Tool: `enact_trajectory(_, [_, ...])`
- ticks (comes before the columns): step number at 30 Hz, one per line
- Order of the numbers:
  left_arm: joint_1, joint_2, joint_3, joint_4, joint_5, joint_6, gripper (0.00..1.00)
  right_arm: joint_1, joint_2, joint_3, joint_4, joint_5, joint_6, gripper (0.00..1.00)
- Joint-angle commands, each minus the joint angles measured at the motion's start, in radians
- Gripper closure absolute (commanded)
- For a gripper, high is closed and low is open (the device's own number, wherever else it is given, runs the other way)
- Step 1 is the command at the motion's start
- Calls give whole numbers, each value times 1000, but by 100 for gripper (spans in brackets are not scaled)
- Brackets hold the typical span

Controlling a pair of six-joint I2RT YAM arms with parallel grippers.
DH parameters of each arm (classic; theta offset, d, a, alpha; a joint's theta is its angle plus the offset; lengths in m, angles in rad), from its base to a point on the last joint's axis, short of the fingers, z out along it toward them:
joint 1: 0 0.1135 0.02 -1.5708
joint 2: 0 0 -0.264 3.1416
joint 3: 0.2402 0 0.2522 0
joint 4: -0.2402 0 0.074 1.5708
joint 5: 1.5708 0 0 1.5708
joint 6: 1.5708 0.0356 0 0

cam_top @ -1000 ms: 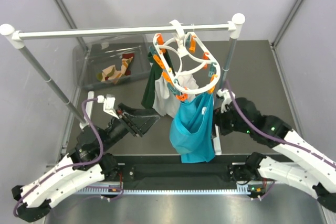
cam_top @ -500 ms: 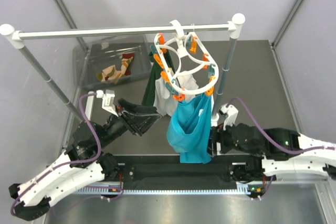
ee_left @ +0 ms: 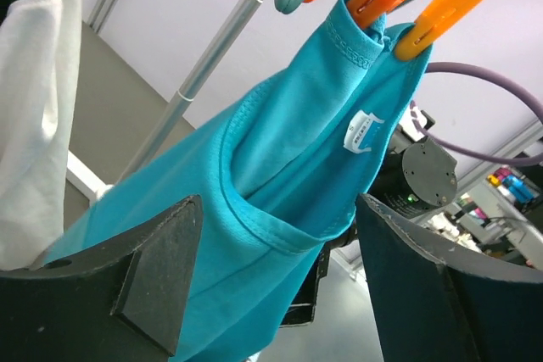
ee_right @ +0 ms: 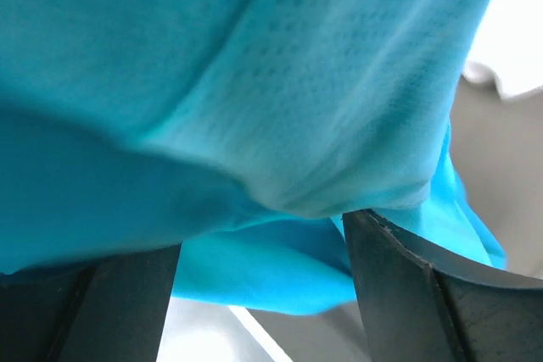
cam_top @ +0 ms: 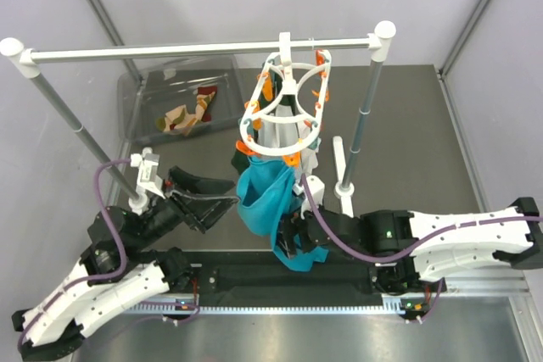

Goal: Clip the socks to the hanger
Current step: Rotate the hanger at the clothesline.

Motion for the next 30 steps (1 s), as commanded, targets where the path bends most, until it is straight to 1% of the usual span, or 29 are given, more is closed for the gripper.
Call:
enact_trajectory(1, [-3,0,37,-140,-31,-59,23,-2,-8,-22,334,14,-88,26])
enact_trajectory(3, [-3,6,26,-146,-21,-83,23,-43,21,-25,396,-72,-103,28])
enact_trajectory(4, [-3,17,18,-146,-17,-90,23,-51,37,-21,440,-86,-106,30])
enact_trajectory(5, [-3,22,18,-148,-14,-94,22,-57,69,-4,452,-105,-110,33])
enact_trajectory(9, [-3,48,23,-175,-49,-102,20,-73,143,64,468,-146,-140,35])
enact_trajectory(10, [-3,55,26,-188,-49,-102,21,-73,150,71,466,-149,-143,35])
enact_trajectory(11, [-3,60,26,-192,-85,-103,23,-71,147,67,468,-151,-143,35])
enact_trajectory(12, [-3,66,23,-194,-92,-100,39,-71,141,61,469,-149,-139,35])
enact_trajectory(14, [-3,71,17,-201,-118,-100,57,-71,108,29,469,-148,-131,34])
enact_trajectory(15, [-3,71,12,-209,-167,-106,67,-74,95,18,463,-146,-123,33])
enact_trajectory(16, [-3,74,11,-220,-193,-111,79,-74,82,7,454,-149,-119,32])
enact_trajectory(20, [-3,81,18,-266,-349,-114,100,-73,-6,-44,379,-140,-100,28])
enact_trajectory(21, [-3,91,27,-280,-415,-111,100,-73,-23,-54,339,-137,-94,27])
enact_trajectory(23, [-3,101,38,-290,-484,-106,100,-73,-75,-77,298,-117,-93,25])
enact_trajectory(24, [-3,111,47,-289,-513,-94,100,-73,-92,-79,249,-108,-93,25])
enact_trajectory(25, [-3,115,49,-281,-573,-87,100,-74,-122,-77,220,-97,-93,24])
enact_trajectory(29, [-3,132,58,-235,-701,-5,100,-73,-201,-27,150,-60,-122,23])
enact_trajectory(30, [-3,138,87,-240,-722,27,100,-73,-213,-9,146,-57,-145,23])
